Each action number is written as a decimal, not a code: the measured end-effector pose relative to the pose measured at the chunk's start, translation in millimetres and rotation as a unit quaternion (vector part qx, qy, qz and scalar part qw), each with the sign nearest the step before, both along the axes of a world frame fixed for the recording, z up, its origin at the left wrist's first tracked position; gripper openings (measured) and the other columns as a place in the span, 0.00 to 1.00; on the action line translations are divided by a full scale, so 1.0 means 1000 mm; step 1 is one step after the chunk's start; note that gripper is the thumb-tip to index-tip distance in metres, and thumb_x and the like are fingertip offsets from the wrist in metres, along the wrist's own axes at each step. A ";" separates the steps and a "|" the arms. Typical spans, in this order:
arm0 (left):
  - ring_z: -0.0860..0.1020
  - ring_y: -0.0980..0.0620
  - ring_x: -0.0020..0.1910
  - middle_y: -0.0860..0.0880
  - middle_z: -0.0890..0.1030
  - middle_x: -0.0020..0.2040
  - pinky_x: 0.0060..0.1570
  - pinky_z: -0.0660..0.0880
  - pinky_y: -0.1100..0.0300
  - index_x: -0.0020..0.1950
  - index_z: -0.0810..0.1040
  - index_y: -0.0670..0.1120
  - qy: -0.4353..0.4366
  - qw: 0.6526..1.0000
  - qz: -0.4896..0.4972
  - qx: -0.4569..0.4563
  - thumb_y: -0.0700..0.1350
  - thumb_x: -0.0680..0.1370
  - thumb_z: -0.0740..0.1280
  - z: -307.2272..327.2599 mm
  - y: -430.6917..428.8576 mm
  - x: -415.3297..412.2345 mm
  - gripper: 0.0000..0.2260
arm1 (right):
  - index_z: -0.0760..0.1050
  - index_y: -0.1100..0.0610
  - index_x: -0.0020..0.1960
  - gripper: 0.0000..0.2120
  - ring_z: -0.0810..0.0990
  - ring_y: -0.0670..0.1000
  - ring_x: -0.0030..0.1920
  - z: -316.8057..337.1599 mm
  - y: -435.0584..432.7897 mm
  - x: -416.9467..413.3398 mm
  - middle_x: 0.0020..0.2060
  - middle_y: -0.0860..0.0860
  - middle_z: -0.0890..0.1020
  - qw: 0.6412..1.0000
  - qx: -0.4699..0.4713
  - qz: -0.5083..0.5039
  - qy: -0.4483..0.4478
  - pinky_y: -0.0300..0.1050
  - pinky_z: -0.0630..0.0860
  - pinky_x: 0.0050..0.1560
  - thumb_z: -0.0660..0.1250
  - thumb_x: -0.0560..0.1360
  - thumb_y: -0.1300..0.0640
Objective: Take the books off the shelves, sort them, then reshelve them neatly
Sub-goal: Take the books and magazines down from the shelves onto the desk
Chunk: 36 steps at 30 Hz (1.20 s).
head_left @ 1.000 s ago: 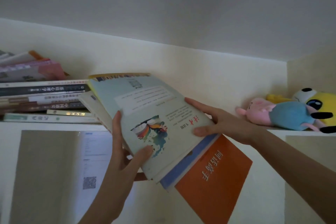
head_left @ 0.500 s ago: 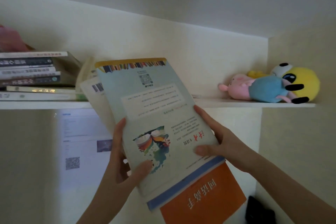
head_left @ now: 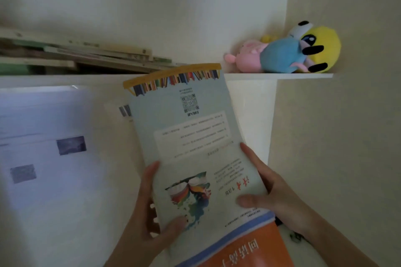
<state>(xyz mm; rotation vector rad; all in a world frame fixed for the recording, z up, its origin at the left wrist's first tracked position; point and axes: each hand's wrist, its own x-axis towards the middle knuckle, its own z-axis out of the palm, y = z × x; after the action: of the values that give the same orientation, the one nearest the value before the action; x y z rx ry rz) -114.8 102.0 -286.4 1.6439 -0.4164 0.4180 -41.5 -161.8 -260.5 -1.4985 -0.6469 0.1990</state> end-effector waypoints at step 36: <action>0.35 0.44 0.75 0.46 0.29 0.75 0.75 0.49 0.46 0.75 0.47 0.62 0.424 0.847 -0.061 0.314 0.85 0.39 0.52 -0.265 -0.092 0.139 0.66 | 0.40 0.37 0.76 0.62 0.45 0.56 0.75 -0.287 -0.071 0.060 0.76 0.45 0.44 0.829 -0.482 -0.192 0.208 0.56 0.47 0.74 0.55 0.48 0.14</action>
<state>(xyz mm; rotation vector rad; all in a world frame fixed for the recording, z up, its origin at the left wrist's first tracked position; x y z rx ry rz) 24.3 10.0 -551.0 2.2189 0.0401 -0.6225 18.4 -232.4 -547.6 -2.4149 0.1922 0.5808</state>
